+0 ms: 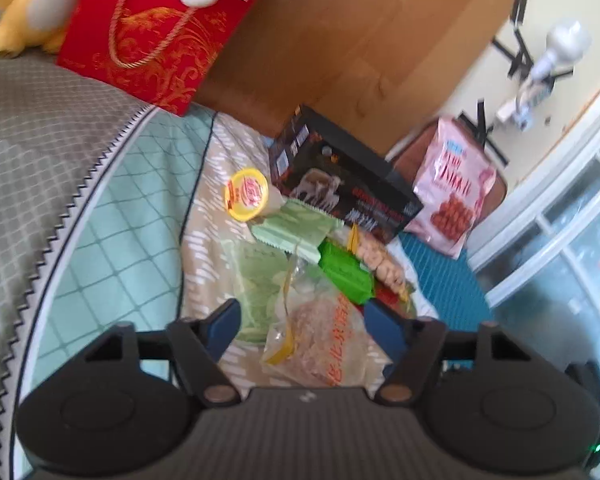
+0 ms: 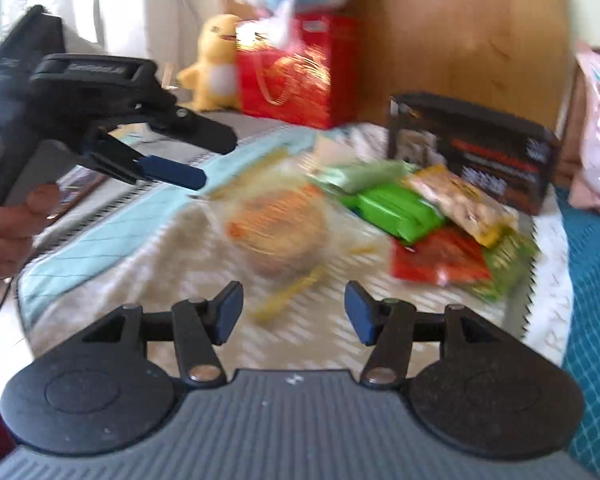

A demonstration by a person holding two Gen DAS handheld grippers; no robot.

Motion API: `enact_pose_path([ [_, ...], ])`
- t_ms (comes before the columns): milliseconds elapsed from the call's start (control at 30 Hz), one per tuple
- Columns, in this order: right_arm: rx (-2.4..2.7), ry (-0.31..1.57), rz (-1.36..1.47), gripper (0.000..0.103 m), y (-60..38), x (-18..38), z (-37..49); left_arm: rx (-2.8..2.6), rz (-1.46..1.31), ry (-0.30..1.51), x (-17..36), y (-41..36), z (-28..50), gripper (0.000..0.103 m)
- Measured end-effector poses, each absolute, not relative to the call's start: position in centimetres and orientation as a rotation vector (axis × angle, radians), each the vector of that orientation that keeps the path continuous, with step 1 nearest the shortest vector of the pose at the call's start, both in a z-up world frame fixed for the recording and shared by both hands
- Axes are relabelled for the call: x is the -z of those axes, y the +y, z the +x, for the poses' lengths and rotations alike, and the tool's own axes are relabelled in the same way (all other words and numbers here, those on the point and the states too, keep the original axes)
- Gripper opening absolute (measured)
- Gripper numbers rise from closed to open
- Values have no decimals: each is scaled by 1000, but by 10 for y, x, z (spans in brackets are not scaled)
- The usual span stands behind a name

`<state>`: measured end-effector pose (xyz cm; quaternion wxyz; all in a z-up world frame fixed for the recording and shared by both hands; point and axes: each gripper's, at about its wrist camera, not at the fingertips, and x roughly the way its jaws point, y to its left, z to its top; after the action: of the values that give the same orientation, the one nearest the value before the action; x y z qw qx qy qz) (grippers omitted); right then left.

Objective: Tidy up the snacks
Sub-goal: 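Lift the pastry bag into the black tin and release it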

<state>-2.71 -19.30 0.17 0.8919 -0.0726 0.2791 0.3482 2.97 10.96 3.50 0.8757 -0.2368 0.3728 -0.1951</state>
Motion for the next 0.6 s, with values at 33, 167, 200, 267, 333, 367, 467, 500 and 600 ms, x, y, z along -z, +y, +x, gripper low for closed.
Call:
enact_pose_path([
  [33, -732, 585, -152, 64, -191, 0, -24, 407, -469, 796, -33, 105, 31, 46],
  [167, -782, 552, -202, 56, -172, 8, -22, 429, -446, 860, -19, 94, 31, 34],
  [200, -764, 538, -212, 47, -168, 8, -23, 436, -465, 864, -16, 95, 30, 33],
  [267, -762, 518, -199, 43, -171, 6, -20, 445, -494, 855, -19, 96, 30, 33],
  [333, -763, 513, -147, 43, -181, 0, -17, 481, -517, 847, -26, 95, 33, 32],
  [367, -754, 488, -141, 43, -187, -4, -18, 500, -514, 835, -32, 91, 36, 32],
  [467, -699, 388, -177, 43, -199, -19, -16, 552, -476, 780, -52, 73, 53, 32],
  [500, -675, 361, -189, 43, -203, -25, -10, 562, -462, 765, -59, 65, 63, 32],
  [600, -626, 335, -173, 43, -215, -41, 24, 580, -420, 716, -77, 42, 102, 33],
])
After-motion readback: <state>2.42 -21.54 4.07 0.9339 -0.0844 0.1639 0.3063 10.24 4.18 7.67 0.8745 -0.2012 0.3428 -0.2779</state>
